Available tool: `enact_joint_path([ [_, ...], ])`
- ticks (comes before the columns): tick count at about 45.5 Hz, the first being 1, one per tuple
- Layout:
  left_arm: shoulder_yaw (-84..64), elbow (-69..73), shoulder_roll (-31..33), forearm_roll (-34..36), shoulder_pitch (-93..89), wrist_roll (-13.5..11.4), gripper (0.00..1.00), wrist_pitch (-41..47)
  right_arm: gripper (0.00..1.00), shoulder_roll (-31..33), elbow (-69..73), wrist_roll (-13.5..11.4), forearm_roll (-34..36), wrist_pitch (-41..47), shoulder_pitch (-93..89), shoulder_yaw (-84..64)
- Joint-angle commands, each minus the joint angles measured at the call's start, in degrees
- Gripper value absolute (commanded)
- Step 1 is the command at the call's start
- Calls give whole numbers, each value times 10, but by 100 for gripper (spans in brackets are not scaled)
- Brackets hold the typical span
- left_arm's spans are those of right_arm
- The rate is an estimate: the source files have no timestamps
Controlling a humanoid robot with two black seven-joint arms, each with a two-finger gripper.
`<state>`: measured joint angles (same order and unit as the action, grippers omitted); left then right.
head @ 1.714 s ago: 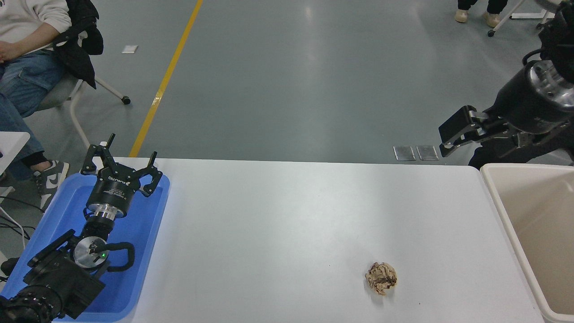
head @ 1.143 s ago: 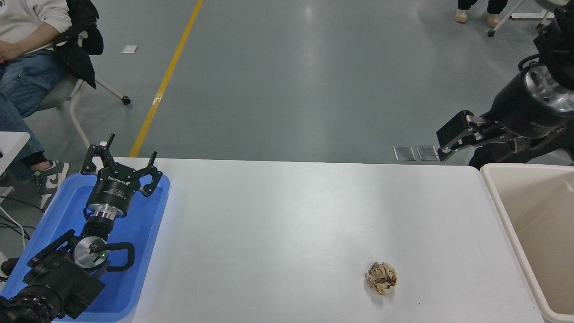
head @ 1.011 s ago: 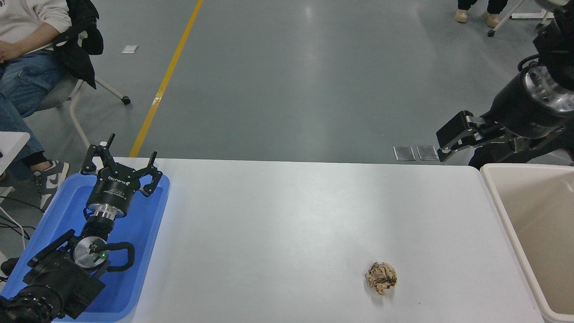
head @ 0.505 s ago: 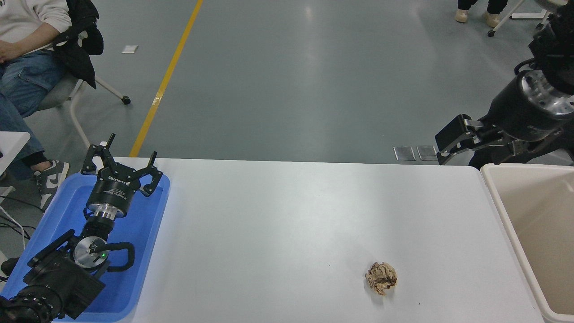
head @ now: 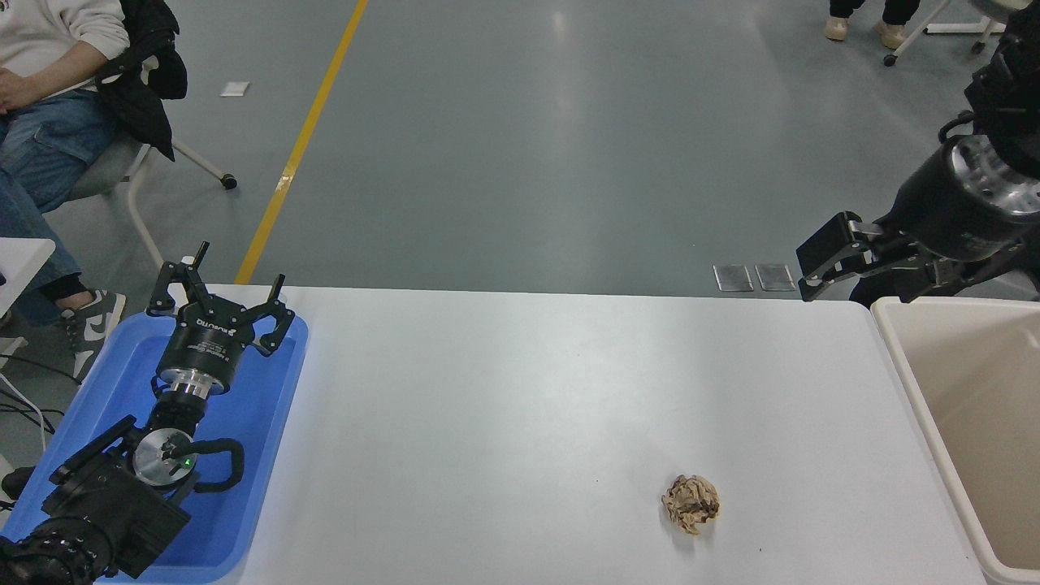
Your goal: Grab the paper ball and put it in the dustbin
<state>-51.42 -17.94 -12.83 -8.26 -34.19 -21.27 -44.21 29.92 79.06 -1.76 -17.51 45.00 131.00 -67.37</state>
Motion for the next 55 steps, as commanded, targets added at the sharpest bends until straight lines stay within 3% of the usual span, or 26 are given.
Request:
enact_joint_path([
  [1, 0, 0, 0, 0, 0, 0, 100, 0, 100, 1, -23, 1, 2, 0, -6, -7],
  [30, 0, 0, 0, 0, 0, 0, 100, 0, 100, -3, -21, 1, 0, 0, -64, 14],
  [38, 0, 0, 0, 0, 0, 0, 100, 0, 100, -14, -20, 1, -8, -106, -147, 26],
  [55, 0, 0, 0, 0, 0, 0, 100, 0, 100, -54, -29, 1, -8, -206, -291, 54],
])
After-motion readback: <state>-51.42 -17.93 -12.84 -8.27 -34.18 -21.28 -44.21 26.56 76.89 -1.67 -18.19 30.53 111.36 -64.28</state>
